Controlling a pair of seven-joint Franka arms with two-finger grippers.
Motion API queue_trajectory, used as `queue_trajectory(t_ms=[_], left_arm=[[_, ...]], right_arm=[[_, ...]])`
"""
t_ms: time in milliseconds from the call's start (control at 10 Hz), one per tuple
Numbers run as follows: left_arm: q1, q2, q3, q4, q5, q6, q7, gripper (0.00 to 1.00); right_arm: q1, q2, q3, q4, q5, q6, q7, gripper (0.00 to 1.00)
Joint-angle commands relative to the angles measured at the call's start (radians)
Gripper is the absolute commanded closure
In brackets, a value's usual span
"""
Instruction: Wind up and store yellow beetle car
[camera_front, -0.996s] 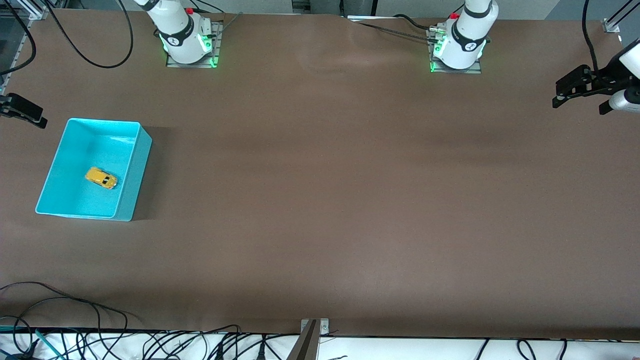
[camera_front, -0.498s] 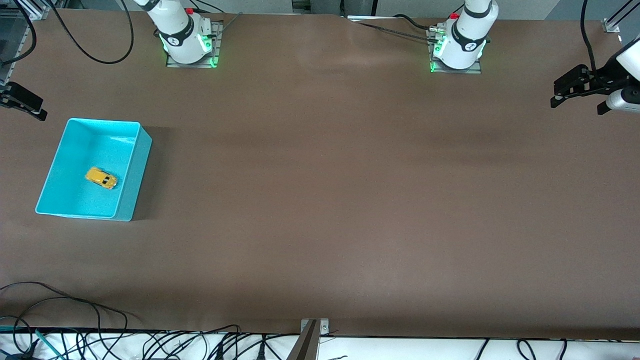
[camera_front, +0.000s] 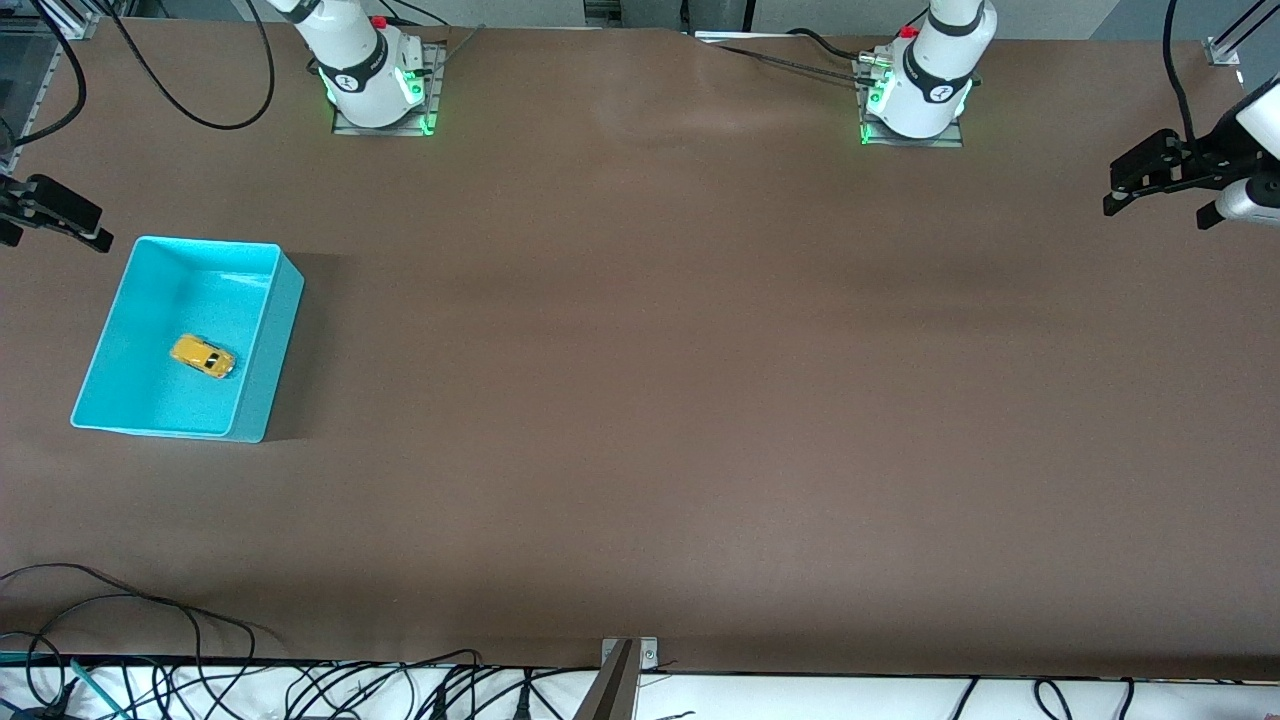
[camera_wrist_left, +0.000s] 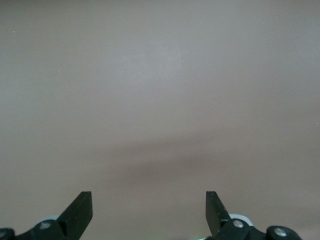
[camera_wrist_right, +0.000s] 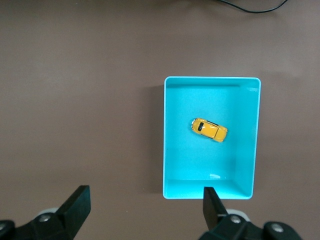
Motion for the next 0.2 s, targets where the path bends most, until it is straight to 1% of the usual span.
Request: queue_trajectory(t_ms=[0,100], left_arm=[[0.007,-0.006,-0.004,0.008,0.022,-0.008,0.024,0.00],[0.007,-0.006,-0.004,0.006,0.022,-0.008,0.024,0.00]], right_arm=[[0.004,0.008,-0.004,0.003,0.008,0.011,0.011,0.00],[0.004,0.008,-0.004,0.003,0.008,0.008,0.011,0.00]])
